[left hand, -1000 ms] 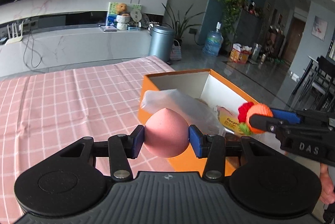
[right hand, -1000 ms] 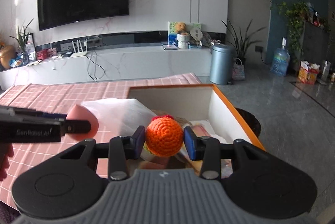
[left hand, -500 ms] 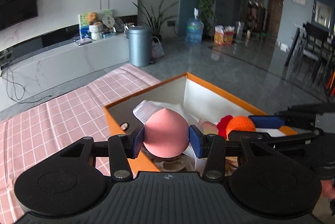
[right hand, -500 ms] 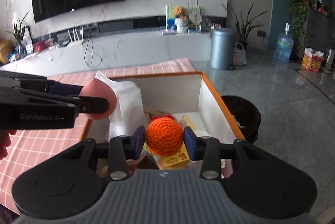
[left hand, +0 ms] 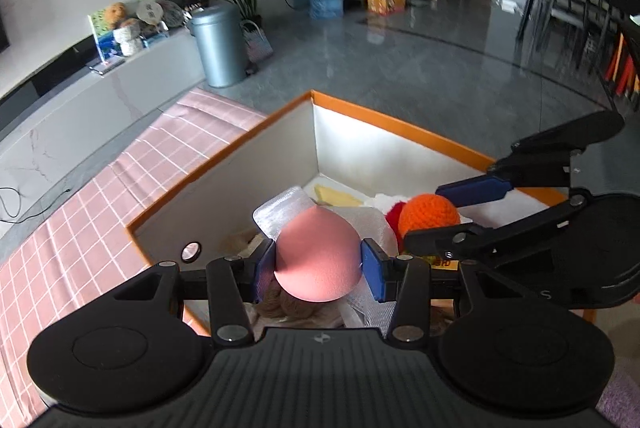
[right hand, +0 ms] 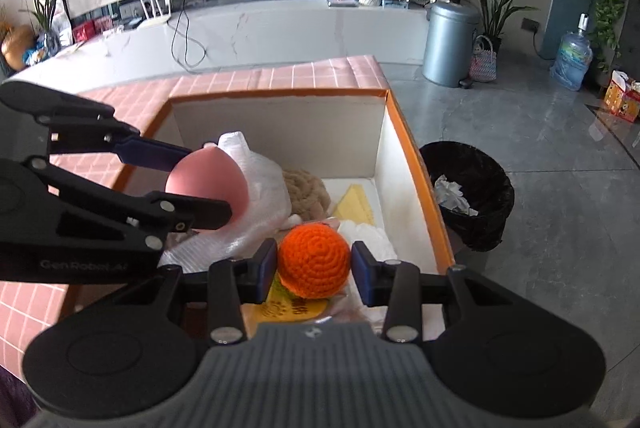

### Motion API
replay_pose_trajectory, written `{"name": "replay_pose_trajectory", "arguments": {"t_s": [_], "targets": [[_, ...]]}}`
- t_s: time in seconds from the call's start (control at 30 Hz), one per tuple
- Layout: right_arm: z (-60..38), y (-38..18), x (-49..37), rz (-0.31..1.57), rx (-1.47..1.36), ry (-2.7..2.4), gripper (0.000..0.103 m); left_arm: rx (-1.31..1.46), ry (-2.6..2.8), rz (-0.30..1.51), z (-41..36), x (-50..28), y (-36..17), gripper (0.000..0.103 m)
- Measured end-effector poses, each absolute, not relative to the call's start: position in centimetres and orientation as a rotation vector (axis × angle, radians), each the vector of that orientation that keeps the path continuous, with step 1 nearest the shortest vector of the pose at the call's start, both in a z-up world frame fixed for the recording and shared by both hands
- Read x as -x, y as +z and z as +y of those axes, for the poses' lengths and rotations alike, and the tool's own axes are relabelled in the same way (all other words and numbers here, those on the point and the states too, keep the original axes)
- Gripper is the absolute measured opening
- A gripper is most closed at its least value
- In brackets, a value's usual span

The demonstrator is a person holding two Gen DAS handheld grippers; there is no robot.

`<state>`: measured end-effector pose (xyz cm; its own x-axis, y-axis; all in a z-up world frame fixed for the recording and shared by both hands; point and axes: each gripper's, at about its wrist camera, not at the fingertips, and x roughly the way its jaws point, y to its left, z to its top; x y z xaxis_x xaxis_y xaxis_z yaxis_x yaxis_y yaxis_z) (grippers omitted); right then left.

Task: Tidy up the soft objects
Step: 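Carry the sponge egg and crochet ball over into the orange box, then open both tools to drop the egg and ball into the box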

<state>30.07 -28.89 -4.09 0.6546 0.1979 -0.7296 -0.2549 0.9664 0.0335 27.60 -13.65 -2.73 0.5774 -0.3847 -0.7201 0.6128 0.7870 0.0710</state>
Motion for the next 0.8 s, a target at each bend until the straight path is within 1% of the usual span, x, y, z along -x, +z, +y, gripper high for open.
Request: {"name": "replay_pose_trajectory", "arguments": {"t_s": [0.3,0.4,0.47,0.63,0.7,0.77,0.8], "targets": [[-28.8,-5.6,-30.9,0.858,0.119,0.267,0.04,-0.388,-0.621,0.884,-14.3,-29.3,-4.5,0.053],[-28.8,-5.7,-31.1,0.885,0.099,0.286,0.04,-0.423,-0.626,0.92,-14.4,-29.1,-5.1,0.055],[-28.8,-5.8,-31.4,0.902,0.097,0.286,0.04,-0.463,-0.626,0.91,-14.5,-28.6,-5.3,0.056],[-28.9,-5.4,-31.0,0.895,0.112,0.285,0.041,-0.441,-0.62,0.903,-14.0,-28.0,-5.0,0.064],[-29.0,-5.0,-30.6,0.883,0.12,0.279,0.042,-0.43,-0.622,0.904,-13.7,-28.0,-4.7,0.065],[-29.2,-4.6,-30.3,0.869,0.122,0.272,0.049,-0.41,-0.629,0.901,-13.4,-27.9,-4.2,0.068],[-29.3,-4.4,-30.1,0.864,0.12,0.27,0.049,-0.403,-0.635,0.896,-13.4,-27.9,-3.9,0.074]]}}
